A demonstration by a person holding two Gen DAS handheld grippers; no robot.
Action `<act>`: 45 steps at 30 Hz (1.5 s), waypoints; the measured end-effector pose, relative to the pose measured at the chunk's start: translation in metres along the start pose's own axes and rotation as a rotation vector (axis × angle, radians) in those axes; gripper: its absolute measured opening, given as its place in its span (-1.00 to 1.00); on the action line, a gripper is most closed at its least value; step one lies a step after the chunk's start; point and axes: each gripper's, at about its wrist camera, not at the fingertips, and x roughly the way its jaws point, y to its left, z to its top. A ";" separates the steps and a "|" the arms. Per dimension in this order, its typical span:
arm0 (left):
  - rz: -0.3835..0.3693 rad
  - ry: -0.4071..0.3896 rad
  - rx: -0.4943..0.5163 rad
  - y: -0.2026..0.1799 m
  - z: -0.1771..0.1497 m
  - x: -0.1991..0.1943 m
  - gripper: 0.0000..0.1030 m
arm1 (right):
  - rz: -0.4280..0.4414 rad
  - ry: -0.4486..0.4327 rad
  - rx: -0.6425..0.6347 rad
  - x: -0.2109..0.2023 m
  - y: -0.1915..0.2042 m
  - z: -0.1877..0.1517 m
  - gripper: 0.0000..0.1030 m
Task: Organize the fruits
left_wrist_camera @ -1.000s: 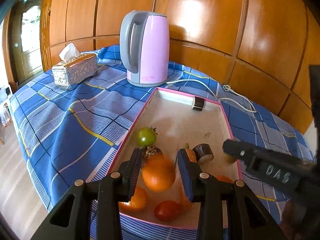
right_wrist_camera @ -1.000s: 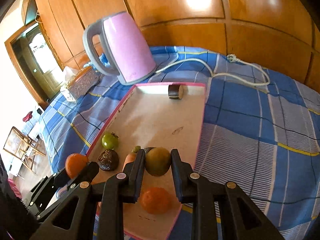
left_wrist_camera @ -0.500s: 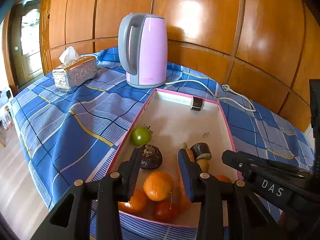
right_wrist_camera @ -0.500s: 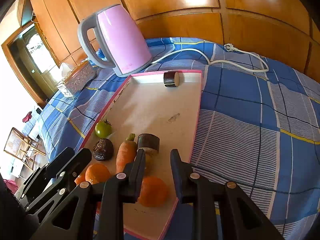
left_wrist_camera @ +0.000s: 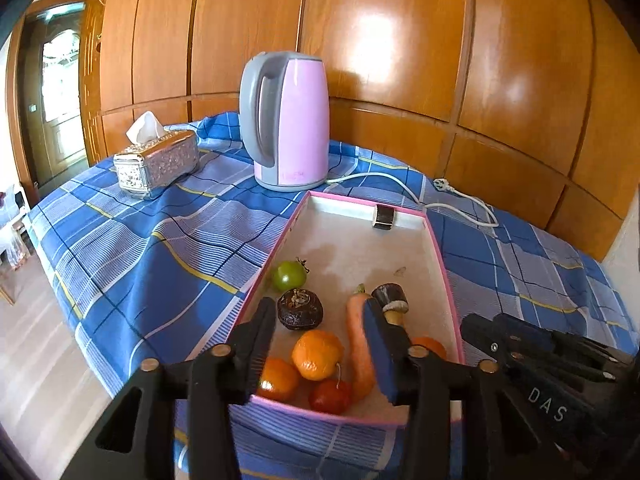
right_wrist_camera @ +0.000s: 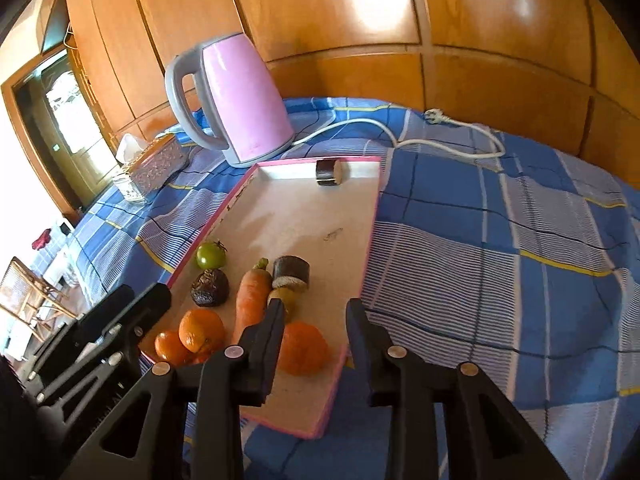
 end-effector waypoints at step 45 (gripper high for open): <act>0.047 -0.091 0.000 0.006 -0.025 -0.066 0.76 | -0.111 -0.090 -0.072 -0.051 0.016 -0.040 -0.31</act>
